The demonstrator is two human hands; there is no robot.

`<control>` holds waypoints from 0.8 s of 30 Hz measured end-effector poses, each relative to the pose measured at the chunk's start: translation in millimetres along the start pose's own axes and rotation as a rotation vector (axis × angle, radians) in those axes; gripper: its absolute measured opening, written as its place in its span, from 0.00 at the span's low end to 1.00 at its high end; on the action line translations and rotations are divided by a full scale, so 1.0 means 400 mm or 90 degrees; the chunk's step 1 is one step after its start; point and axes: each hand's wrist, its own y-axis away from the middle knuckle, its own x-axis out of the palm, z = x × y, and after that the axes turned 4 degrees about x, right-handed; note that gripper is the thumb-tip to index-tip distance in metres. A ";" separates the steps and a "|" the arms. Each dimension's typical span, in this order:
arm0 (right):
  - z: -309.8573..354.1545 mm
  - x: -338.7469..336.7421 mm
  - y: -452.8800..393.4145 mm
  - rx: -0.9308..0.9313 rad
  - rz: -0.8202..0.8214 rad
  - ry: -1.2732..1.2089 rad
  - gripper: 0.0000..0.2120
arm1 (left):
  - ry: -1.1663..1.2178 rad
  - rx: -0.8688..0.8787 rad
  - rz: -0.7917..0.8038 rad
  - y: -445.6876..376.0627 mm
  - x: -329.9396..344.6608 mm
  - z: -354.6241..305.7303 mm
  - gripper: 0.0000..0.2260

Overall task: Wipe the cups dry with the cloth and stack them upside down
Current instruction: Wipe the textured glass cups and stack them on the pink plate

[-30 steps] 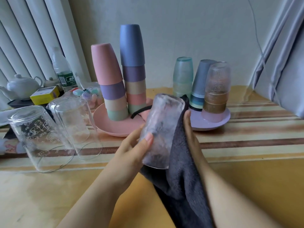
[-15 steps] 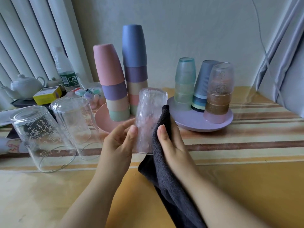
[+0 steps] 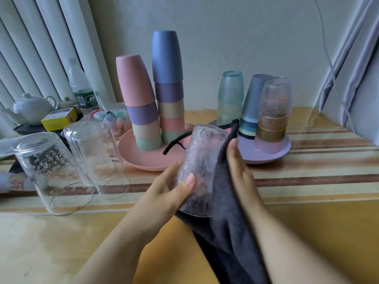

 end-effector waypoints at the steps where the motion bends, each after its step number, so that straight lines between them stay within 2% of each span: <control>1: 0.012 -0.007 0.001 0.024 0.002 -0.036 0.20 | 0.034 -0.020 0.012 0.001 0.003 0.001 0.19; 4: 0.041 -0.002 0.020 0.122 0.093 -0.192 0.18 | 0.129 -0.046 0.032 0.001 -0.001 0.003 0.28; 7: 0.037 0.022 0.038 0.137 0.176 -0.196 0.21 | 0.197 -0.049 0.023 -0.006 -0.022 0.014 0.33; 10: 0.030 0.033 0.042 0.128 0.173 -0.185 0.22 | 0.225 -0.057 0.005 -0.033 -0.035 0.038 0.33; 12: 0.016 0.023 0.034 0.120 0.133 -0.164 0.17 | 0.216 -0.026 -0.008 -0.040 -0.025 0.053 0.32; 14: 0.016 0.014 0.026 0.087 0.074 -0.131 0.14 | 0.140 0.000 -0.057 -0.032 -0.008 0.055 0.30; 17: 0.009 0.007 0.010 0.069 0.038 -0.091 0.16 | -0.111 0.073 -0.199 -0.013 0.011 0.042 0.24; 20: 0.016 0.013 0.007 0.046 0.003 -0.063 0.14 | -0.276 0.147 -0.305 -0.002 0.020 0.034 0.17; 23: 0.001 0.006 0.000 0.031 -0.039 -0.014 0.15 | -0.369 0.149 -0.232 0.005 0.040 0.033 0.12; 24: -0.006 0.003 -0.003 0.030 -0.054 -0.004 0.18 | -0.356 0.141 -0.185 0.004 0.046 0.035 0.15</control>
